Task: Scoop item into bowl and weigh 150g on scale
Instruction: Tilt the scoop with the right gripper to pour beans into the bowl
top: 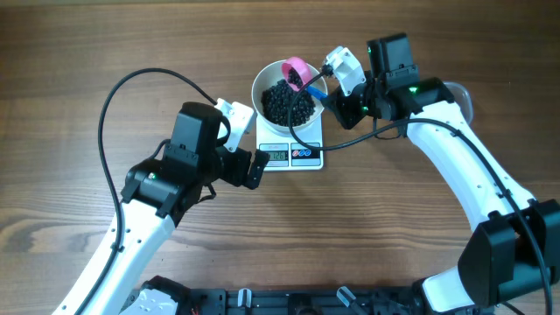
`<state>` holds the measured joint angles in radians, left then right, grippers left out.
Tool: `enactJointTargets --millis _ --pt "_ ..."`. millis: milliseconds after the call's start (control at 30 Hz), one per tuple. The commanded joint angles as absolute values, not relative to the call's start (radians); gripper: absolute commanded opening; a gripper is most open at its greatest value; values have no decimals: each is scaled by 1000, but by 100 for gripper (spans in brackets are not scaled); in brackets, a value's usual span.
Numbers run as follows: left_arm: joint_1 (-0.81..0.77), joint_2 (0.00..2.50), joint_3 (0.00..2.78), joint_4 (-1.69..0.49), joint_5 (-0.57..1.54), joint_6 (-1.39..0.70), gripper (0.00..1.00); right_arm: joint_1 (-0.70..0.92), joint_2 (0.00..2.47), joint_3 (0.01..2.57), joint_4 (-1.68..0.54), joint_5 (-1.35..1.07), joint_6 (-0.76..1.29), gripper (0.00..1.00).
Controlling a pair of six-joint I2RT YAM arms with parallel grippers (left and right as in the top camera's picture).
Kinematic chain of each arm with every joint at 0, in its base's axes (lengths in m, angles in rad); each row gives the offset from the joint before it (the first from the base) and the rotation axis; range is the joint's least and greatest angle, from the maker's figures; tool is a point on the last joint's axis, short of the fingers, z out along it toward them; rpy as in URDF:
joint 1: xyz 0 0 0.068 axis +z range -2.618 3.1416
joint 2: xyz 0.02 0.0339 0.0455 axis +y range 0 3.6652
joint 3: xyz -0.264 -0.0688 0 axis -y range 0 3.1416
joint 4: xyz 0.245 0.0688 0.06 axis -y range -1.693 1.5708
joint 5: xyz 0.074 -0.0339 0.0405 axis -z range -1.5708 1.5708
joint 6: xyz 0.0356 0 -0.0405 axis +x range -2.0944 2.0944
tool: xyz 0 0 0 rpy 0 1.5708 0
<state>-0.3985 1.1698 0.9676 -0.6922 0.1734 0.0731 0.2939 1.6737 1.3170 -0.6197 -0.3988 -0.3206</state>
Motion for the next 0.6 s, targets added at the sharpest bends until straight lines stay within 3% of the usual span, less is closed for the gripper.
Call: enactJointTargets --millis 0,567 --pt "-404 1173 961 -692 189 75 100 298 1654 1321 -614 -381 -340 4" --pt "-404 1173 961 -692 189 74 100 379 1654 1321 -612 -197 -573 4"
